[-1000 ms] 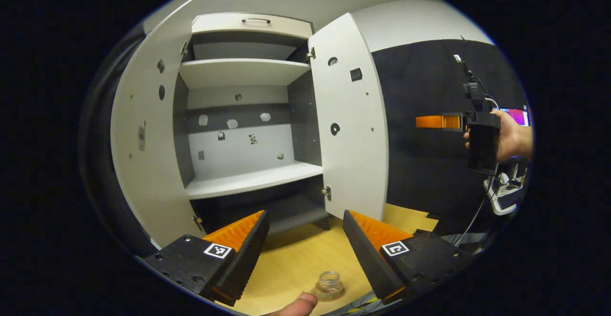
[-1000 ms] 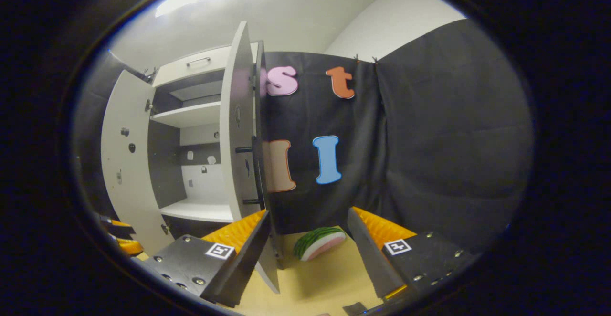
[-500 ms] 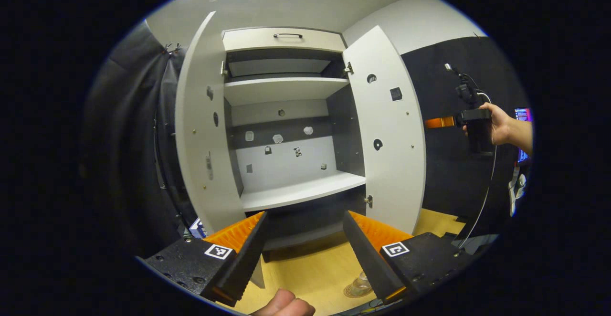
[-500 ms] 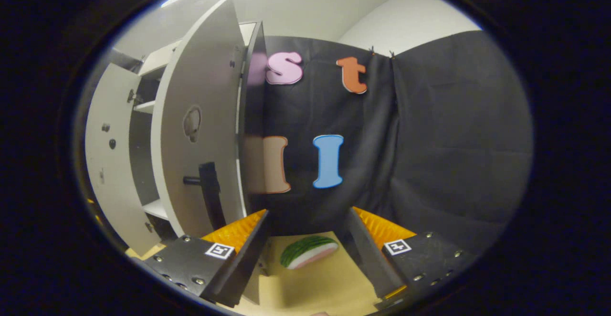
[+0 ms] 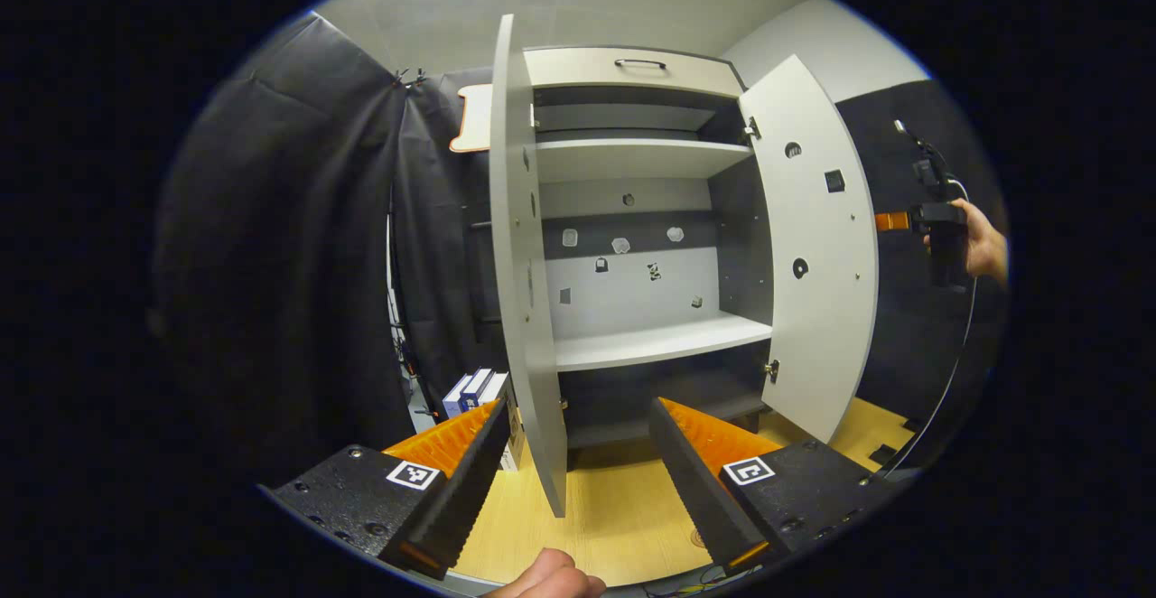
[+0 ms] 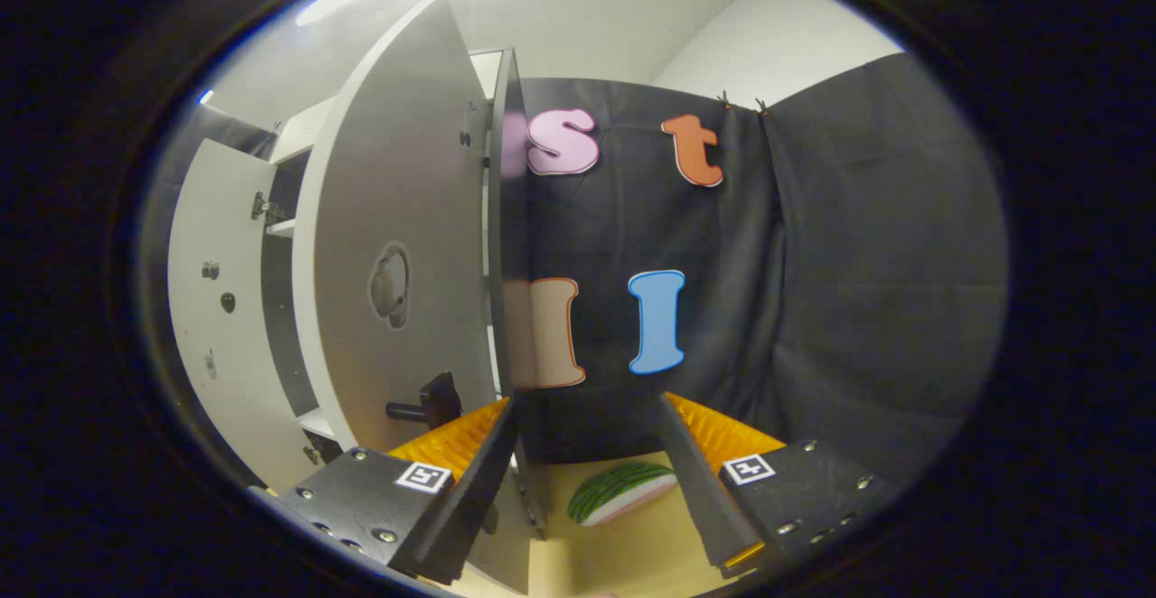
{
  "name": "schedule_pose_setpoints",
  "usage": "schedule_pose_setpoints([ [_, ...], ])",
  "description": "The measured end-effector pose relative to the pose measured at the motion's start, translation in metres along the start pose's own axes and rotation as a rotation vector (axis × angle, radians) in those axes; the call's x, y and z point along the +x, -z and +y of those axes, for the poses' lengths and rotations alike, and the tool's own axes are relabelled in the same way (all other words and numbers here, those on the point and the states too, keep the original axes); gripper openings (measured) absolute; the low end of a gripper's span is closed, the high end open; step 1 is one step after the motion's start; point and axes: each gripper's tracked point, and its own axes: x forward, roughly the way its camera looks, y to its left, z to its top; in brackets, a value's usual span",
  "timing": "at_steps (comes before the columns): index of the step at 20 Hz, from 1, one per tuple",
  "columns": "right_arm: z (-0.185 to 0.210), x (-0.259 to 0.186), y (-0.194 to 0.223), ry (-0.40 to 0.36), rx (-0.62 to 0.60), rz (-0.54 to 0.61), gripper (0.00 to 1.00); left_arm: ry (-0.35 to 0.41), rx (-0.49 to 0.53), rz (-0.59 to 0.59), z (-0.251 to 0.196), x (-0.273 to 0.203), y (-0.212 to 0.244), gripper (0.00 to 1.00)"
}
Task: Grasp the bottle in the cabinet with the left hand and place it on the coaster, then close the right door with the right hand and the left door with the left hand.
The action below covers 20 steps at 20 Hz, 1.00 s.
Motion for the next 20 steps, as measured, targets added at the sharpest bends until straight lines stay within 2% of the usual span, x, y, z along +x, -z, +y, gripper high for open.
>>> schedule_pose_setpoints([
  [5, 0.013, -0.006, -0.002, 0.018, -0.028, 0.010, 0.94, -0.047, -0.118, 0.035, 0.023, -0.010, 0.006, 0.98],
  [9, 0.023, -0.007, -0.004, 0.016, -0.052, 0.005, 0.94, -0.056, -0.145, 0.016, 0.039, -0.014, -0.002, 0.96],
  [10, 0.026, -0.007, -0.003, 0.008, -0.055, 0.009, 0.94, -0.062, -0.139, 0.004, 0.045, -0.013, -0.007, 0.93],
  [11, 0.030, -0.007, -0.003, -0.004, -0.065, 0.017, 0.94, -0.070, -0.135, 0.000, 0.052, -0.010, -0.010, 1.00],
  [14, 0.046, -0.007, -0.003, -0.040, -0.072, 0.019, 0.94, -0.073, -0.143, -0.004, 0.064, -0.003, -0.014, 0.93],
  [16, 0.065, -0.006, 0.000, -0.081, -0.056, 0.023, 0.94, -0.077, -0.145, -0.011, 0.073, 0.000, -0.017, 0.97],
  [19, 0.095, -0.001, 0.001, -0.128, -0.048, 0.016, 0.94, -0.100, -0.123, -0.013, 0.085, 0.003, -0.018, 0.93],
  [20, 0.105, 0.000, 0.002, -0.142, -0.049, 0.016, 0.94, -0.109, -0.115, -0.018, 0.089, 0.003, -0.019, 0.97],
])
